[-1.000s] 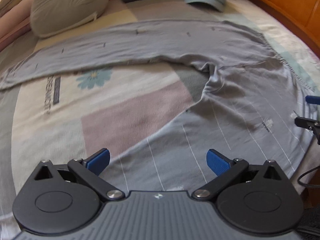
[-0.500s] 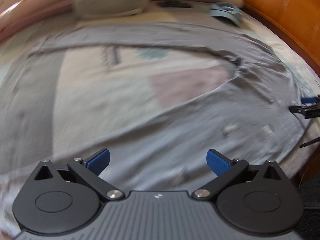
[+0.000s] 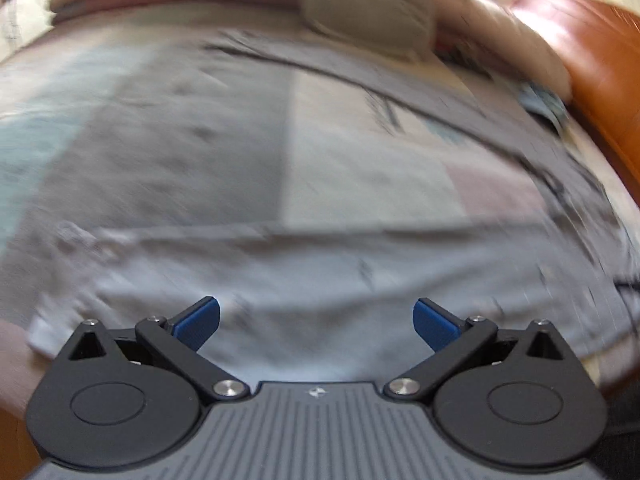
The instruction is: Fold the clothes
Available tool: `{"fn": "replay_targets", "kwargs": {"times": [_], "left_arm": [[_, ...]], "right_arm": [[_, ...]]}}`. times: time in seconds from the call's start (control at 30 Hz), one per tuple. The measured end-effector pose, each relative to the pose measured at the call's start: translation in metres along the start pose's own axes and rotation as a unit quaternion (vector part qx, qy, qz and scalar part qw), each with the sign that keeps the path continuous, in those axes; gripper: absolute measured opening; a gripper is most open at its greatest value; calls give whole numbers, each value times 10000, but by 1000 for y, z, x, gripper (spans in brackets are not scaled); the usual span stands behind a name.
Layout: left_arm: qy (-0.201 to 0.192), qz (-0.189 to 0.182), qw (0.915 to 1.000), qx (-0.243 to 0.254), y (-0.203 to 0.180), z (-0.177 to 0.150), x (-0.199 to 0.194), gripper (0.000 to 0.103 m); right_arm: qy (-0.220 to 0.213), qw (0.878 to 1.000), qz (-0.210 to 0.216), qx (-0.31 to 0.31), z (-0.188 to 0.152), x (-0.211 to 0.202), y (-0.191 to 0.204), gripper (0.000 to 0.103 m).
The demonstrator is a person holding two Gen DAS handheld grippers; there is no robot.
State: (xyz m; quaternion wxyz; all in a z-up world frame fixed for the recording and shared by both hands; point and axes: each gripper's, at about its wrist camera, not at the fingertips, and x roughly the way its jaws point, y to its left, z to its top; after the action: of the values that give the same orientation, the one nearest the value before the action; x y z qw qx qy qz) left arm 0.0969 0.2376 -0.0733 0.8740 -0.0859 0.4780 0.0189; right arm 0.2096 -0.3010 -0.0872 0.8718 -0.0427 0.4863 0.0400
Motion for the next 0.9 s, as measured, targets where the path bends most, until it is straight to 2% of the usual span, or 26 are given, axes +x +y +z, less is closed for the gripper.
{"fn": "replay_targets", "kwargs": {"times": [0.2,0.37,0.6,0.7,0.8,0.9], "left_arm": [[-187,527,9975,-422,48,12,3,102],[-521,320,9931,-1004,60,23,-7,102],[-621,-62,9962,-612,16,45,3,102],[-682,-224,9964,-460,-9,53,4,102],[-720,-171,9969,-252,-35,60,4,102],[-711,-81,9971,-254,-58,67,5,102]], "right_arm": [[14,9999,-54,112,0,0,0,103],[28,9998,-89,192,0,0,0,103],[-1,9996,-83,258,-2,0,-1,103],[283,9994,5,212,7,1,-3,103],[474,9983,275,175,18,0,-9,103],[223,9986,480,24,33,-7,-15,103]]}}
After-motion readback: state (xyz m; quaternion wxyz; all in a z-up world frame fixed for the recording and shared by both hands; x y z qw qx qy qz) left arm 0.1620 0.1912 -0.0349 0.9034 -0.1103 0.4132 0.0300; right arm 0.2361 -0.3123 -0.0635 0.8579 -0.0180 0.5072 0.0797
